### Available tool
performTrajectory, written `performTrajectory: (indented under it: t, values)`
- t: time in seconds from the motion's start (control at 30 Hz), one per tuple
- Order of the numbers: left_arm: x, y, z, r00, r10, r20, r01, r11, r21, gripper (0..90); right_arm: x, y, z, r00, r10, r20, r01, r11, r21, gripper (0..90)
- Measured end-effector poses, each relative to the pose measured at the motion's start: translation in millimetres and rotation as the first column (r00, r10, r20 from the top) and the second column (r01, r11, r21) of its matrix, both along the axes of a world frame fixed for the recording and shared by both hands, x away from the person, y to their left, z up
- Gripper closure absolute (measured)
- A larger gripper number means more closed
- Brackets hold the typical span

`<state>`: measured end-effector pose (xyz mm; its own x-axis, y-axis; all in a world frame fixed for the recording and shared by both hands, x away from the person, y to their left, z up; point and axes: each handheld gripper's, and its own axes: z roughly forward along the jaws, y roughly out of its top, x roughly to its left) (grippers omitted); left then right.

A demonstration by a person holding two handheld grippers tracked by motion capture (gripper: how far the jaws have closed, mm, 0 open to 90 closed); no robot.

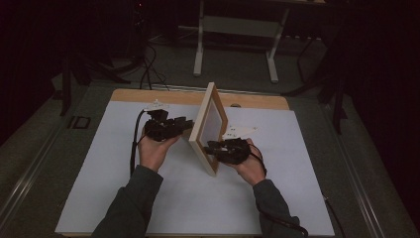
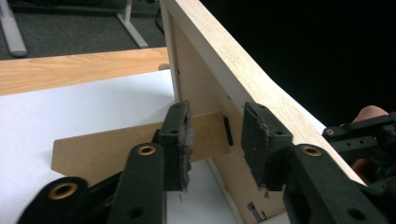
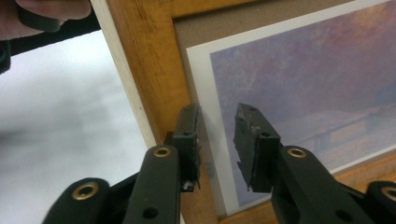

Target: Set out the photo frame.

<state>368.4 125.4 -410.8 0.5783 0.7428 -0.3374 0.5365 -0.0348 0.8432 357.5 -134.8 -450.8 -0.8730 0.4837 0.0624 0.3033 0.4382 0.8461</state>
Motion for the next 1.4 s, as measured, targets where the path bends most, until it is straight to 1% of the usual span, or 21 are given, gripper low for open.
performTrajectory:
  t: [0.17, 0.23, 0.27, 0.33, 0.4, 0.5, 0.6, 0.67, 0.77, 0.83, 0.93, 1.0, 1.1, 1.2, 1.27, 1.33, 1.4]
  values:
    - [-4.9, -0.9, 4.9, 0.9999, -0.008, 0.01, 0.009, 0.9999, -0.012, 55.2, 1.4, -5.0, 1.0, 0.9998, -0.018, -0.001, 0.018, 0.9998, 0.004, 63.9]
    - [-7.9, -2.6, 7.3, 0.9998, 0.001, 0.02, -0.001, 0.9999, 0.01, 52.7, 1.6, -6.8, 1.3, 0.9997, -0.023, 0.001, 0.023, 0.9997, 0.004, 62.8]
    - [-8.6, -2.5, 8.1, 0.9998, 0.0, 0.022, 0.0, 0.9999, 0.011, 51.1, 1.7, -7.9, 1.4, 0.9996, -0.027, 0.003, 0.027, 0.9996, 0.005, 62.1]
    - [-10.4, -1.8, 9.8, 0.9995, -0.001, 0.03, 0.001, 1.0, 0.009, 48.9, 1.7, -9.8, 1.2, 0.9993, -0.038, 0.007, 0.038, 0.9993, 0.005, 61.0]
    - [-12.1, -1.6, 11.8, 0.9995, -0.008, 0.032, 0.008, 0.9999, -0.009, 47.0, 2.4, -12.4, 0.3, 0.9987, -0.051, 0.008, 0.051, 0.9986, 0.012, 60.1]
    - [-15.4, -3.2, 15.7, 0.999, -0.009, 0.044, 0.01, 0.9999, -0.006, 44.8, 3.1, -15.4, -1.7, 0.9978, -0.066, -0.001, 0.066, 0.9977, 0.015, 59.5]
    - [-19.5, -7.1, 18.7, 0.9985, -0.013, 0.053, 0.014, 0.9999, -0.007, 41.4, 3.2, -17.4, -2.6, 0.9975, -0.07, -0.002, 0.07, 0.9975, 0.005, 59.2]
    - [-23.1, -11.3, 19.1, 0.9978, -0.026, 0.061, 0.025, 0.9997, 0.008, 39.9, 3.2, -18.8, -2.5, 0.9974, -0.072, -0.003, 0.072, 0.9973, 0.007, 59.0]
    - [-28.7, -20.4, 18.4, 0.9968, -0.037, 0.07, 0.034, 0.9984, 0.045, 36.4, 3.3, -20.5, -2.0, 0.9972, -0.075, -0.002, 0.075, 0.9971, 0.01, 58.3]
    - [-31.7, -26.2, 17.9, 0.9962, -0.044, 0.075, 0.04, 0.9974, 0.061, 33.9, 3.6, -22.3, -1.8, 0.9968, -0.08, 0.001, 0.08, 0.9968, 0.01, 58.1]
    - [-34.4, -34.2, 16.2, 0.9956, -0.056, 0.076, 0.049, 0.9947, 0.091, 30.8, 4.0, -25.5, -1.6, 0.996, -0.09, 0.002, 0.09, 0.9958, 0.016, 58.1]
    - [-36.0, -38.6, 14.3, 0.9957, -0.055, 0.075, 0.046, 0.9927, 0.111, 29.6, 4.4, -27.5, -1.6, 0.9953, -0.097, 0.0, 0.097, 0.9952, 0.016, 58.1]
    - [-37.9, -43.3, 10.3, 0.9963, -0.048, 0.072, 0.039, 0.9914, 0.125, 29.4, 5.0, -30.2, -1.4, 0.9942, -0.107, -0.003, 0.107, 0.9941, 0.018, 58.1]
    - [-39.6, -47.9, 4.7, 0.9962, -0.04, 0.077, 0.028, 0.9876, 0.154, 30.7, 5.8, -32.9, -1.5, 0.9936, -0.113, 0.001, 0.113, 0.9934, 0.018, 58.1]
    - [-40.8, -49.5, 1.6, 0.9959, -0.033, 0.083, 0.019, 0.9861, 0.165, 34.6, 6.0, -35.0, -1.3, 0.9929, -0.119, -0.002, 0.119, 0.9928, 0.019, 58.1]
    - [-41.7, -49.9, -0.9, 0.9963, -0.033, 0.079, 0.02, 0.9864, 0.163, 39.7, 6.1, -36.5, -1.3, 0.9924, -0.123, -0.002, 0.123, 0.9921, 0.021, 58.1]
    - [-42.8, -50.2, -2.7, 0.9969, -0.019, 0.076, 0.006, 0.9841, 0.178, 45.0, 6.6, -38.6, -1.6, 0.9921, -0.125, -0.002, 0.125, 0.992, 0.018, 57.7]
